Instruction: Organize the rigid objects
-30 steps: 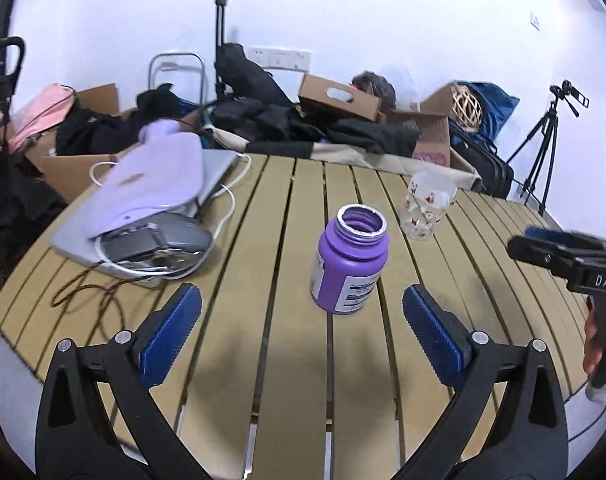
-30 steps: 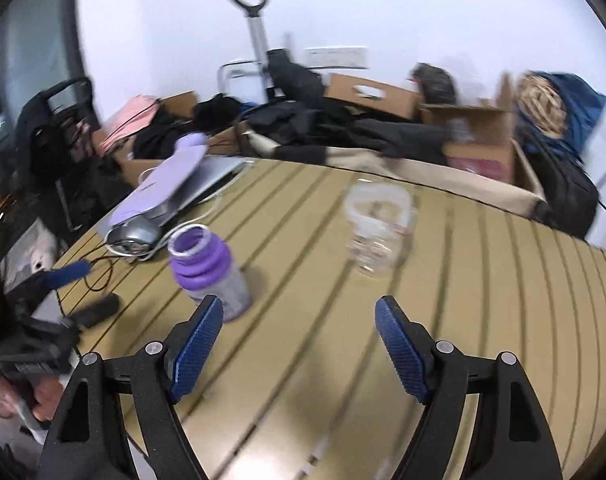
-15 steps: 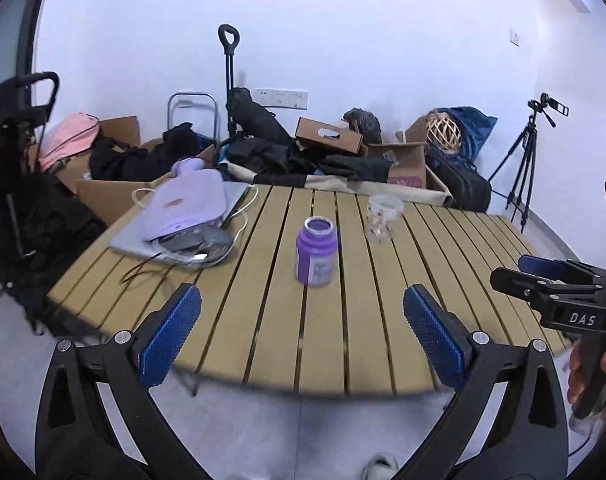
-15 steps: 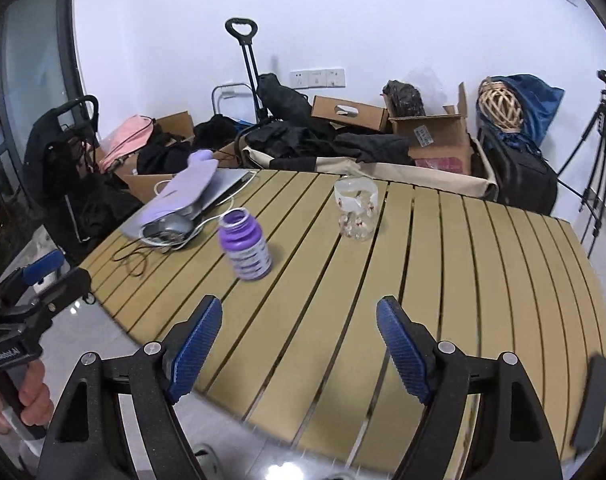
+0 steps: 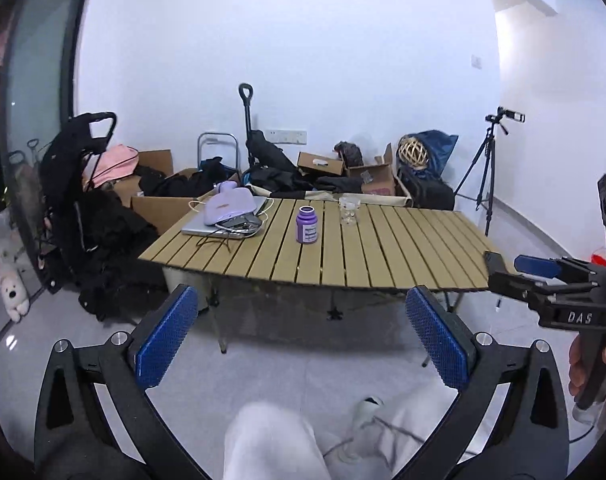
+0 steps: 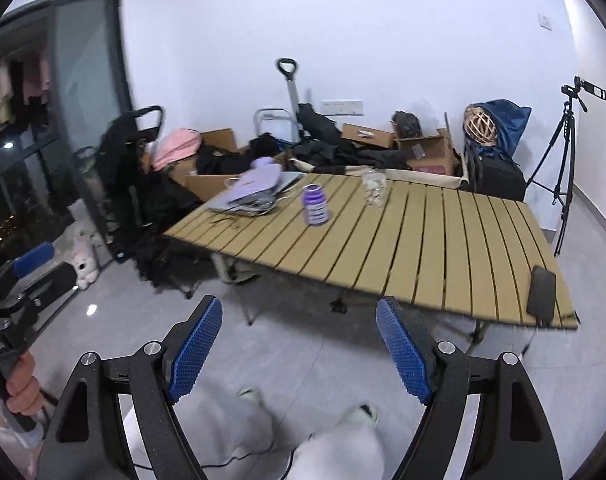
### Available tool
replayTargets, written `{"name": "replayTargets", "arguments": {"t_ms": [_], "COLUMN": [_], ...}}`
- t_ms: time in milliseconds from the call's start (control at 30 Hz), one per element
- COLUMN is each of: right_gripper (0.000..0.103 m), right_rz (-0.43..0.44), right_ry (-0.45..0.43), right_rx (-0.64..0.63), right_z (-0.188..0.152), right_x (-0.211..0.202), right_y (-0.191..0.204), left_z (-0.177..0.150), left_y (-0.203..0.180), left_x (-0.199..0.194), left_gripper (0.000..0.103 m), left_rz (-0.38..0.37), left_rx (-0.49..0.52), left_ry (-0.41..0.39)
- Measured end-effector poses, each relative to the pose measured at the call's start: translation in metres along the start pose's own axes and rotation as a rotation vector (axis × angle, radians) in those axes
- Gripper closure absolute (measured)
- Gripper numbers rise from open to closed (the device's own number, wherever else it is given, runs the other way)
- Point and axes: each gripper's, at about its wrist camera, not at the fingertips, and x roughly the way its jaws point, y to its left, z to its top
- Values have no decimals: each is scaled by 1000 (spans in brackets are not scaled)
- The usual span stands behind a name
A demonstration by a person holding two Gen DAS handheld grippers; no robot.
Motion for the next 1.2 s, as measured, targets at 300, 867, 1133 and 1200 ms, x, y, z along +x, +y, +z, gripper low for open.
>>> {"name": "replayTargets", "arguments": {"t_ms": [300, 867, 1133, 1200], "right_gripper": [19, 19, 19, 19], "right_rz": [15, 47, 44, 46], "right_ry": [-25, -158, -138, -138], "right_rx": [-55, -105, -84, -85], "right_z": [-93, -171, -173, -171], "right_x": [-100, -150, -147, -146], "right_y": [48, 128, 123, 121], "left_z": [-63, -140, -141, -140], "left_y": [0, 4, 6, 6], "left_x": [-113, -194, -196, -196], "left_gripper": [0, 0, 0, 0], "left_rz": [35, 105, 88, 87], "left_rx": [39, 22, 3, 1], "left_ry": [-46, -170, -153, -153]}}
